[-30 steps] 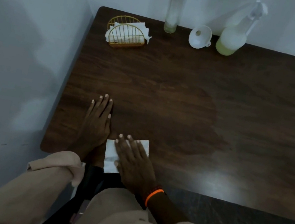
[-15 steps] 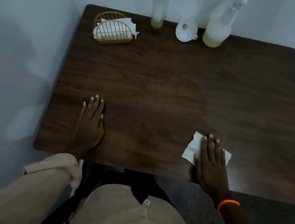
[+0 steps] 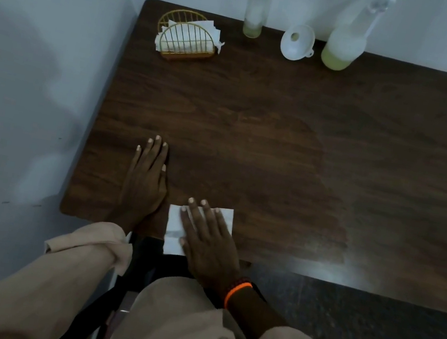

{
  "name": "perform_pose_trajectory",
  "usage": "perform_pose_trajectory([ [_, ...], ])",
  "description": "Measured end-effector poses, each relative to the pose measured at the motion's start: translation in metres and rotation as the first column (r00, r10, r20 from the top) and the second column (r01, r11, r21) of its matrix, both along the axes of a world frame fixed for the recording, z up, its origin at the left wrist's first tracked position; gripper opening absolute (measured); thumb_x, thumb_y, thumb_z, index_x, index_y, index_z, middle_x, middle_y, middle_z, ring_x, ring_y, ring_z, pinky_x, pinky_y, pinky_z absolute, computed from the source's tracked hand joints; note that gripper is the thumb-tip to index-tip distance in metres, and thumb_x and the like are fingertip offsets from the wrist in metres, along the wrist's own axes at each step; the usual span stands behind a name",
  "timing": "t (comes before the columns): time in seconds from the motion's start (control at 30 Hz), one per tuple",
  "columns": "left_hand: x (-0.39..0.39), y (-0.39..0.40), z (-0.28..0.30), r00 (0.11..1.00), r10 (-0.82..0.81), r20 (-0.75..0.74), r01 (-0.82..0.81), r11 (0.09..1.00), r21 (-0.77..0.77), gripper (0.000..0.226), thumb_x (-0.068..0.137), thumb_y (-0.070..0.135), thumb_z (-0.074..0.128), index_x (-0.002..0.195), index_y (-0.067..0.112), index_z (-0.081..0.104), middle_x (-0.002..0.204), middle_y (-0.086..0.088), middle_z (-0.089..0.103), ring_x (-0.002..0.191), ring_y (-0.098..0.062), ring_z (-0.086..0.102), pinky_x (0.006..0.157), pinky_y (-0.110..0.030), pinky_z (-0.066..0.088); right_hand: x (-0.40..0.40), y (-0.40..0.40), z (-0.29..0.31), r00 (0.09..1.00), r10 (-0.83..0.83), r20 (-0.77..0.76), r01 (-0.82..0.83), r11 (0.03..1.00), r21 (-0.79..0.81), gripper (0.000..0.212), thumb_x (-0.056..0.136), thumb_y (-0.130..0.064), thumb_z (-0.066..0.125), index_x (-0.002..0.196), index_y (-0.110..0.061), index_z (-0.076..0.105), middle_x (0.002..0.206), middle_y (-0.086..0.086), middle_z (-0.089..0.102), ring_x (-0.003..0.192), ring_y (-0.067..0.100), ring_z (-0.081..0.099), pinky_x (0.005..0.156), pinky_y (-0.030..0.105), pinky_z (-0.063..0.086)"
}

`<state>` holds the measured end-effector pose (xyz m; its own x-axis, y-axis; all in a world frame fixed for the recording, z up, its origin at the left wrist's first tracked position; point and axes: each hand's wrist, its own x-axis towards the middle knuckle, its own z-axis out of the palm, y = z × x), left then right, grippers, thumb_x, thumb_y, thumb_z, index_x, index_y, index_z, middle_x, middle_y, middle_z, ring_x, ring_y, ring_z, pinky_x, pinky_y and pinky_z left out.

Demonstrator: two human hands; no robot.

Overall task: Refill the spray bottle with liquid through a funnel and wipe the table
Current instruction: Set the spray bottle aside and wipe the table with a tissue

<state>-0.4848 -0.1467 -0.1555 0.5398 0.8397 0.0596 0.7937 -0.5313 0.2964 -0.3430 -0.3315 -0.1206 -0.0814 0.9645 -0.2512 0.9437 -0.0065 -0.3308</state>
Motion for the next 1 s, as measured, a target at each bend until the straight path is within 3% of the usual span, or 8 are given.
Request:
perform_pose_trajectory([
  [0.23,0.001,-0.001,0.002,1.0,0.009,-0.01,-0.009,1.0,-0.009,0.054,0.105,0.021,0.031,0.156,0.005,0.033,0.165,-0.015,0.028,0.155,-0.029,0.023,0.127,-0.049,0.018,0.023,-0.027,0.0,0.998,0.057,0.006,-0.058,0.998,0.033,0.061,0.105,-0.036,0.032,0.159,-0.017,0.01,0.168,0.007,0.008,0.154,0.028,0.008,0.123,0.048,0.013],
  [0.57,0.005,-0.003,0.005,1.0,0.023,-0.011,-0.023,0.999,-0.03,0.055,0.103,0.021,0.029,0.154,0.002,0.035,0.164,-0.018,0.029,0.154,-0.033,0.024,0.127,-0.05,0.016,0.118,-0.118,-0.005,0.973,-0.198,0.12,0.201,0.98,-0.011,0.066,0.105,-0.046,0.035,0.159,-0.016,0.013,0.168,0.007,0.006,0.155,0.028,0.006,0.122,0.05,0.02],
  [0.77,0.005,-0.001,0.003,1.0,0.019,-0.018,-0.02,0.999,-0.033,0.055,0.103,0.021,0.028,0.154,0.001,0.034,0.165,-0.019,0.028,0.155,-0.035,0.022,0.127,-0.051,0.014,0.104,-0.121,-0.012,0.963,-0.237,0.125,0.241,0.97,-0.017,0.063,0.107,-0.044,0.025,0.159,-0.014,0.007,0.168,0.01,0.002,0.154,0.031,0.0,0.123,0.051,0.015],
  [0.87,0.006,-0.004,-0.001,0.999,0.033,-0.028,-0.034,0.998,-0.045,0.056,0.103,0.023,0.026,0.155,0.002,0.033,0.165,-0.02,0.026,0.155,-0.035,0.021,0.127,-0.052,0.012,0.093,-0.119,-0.015,0.972,-0.21,0.102,0.212,0.977,-0.004,0.062,0.107,-0.04,0.03,0.159,-0.014,0.01,0.167,0.011,0.004,0.154,0.032,0.003,0.122,0.052,0.018],
  [1.0,0.007,-0.018,0.0,0.999,0.026,-0.046,-0.028,0.998,-0.048,0.057,0.103,0.024,0.023,0.154,0.001,0.033,0.164,-0.022,0.026,0.154,-0.039,0.022,0.126,-0.056,0.014,0.067,-0.114,-0.017,0.99,-0.126,0.063,0.125,0.992,0.025,0.064,0.105,-0.037,0.037,0.159,-0.015,0.011,0.167,0.01,0.005,0.154,0.032,0.003,0.124,0.049,0.01],
])
